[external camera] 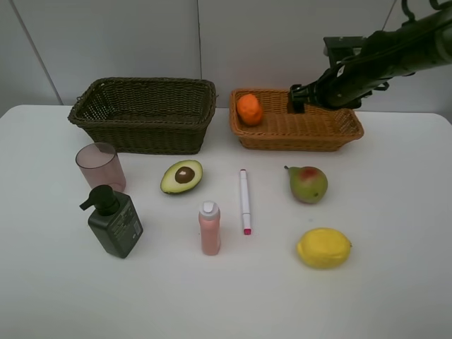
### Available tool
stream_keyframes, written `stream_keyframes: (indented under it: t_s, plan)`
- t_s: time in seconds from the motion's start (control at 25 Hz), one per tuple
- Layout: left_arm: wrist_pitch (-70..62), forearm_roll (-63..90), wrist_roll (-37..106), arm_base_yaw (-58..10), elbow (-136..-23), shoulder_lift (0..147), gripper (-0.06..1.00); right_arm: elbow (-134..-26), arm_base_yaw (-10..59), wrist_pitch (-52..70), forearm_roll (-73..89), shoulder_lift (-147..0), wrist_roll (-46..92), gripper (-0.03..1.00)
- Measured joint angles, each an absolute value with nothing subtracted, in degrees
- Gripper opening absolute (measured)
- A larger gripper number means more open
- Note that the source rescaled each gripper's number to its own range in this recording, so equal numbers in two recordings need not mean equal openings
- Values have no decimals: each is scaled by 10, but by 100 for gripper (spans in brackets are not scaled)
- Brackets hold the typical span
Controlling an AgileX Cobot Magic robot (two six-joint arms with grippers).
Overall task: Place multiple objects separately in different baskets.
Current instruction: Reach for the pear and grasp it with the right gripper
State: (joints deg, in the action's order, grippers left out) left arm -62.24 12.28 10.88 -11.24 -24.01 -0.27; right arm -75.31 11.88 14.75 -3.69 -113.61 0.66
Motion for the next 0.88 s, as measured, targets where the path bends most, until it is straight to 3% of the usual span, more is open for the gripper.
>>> stream_keyframes:
  t_s: [0.88]
  plan:
    - [-622,123,109,-112,-240,-3,100,-755,124,423,23,-1050,7,99]
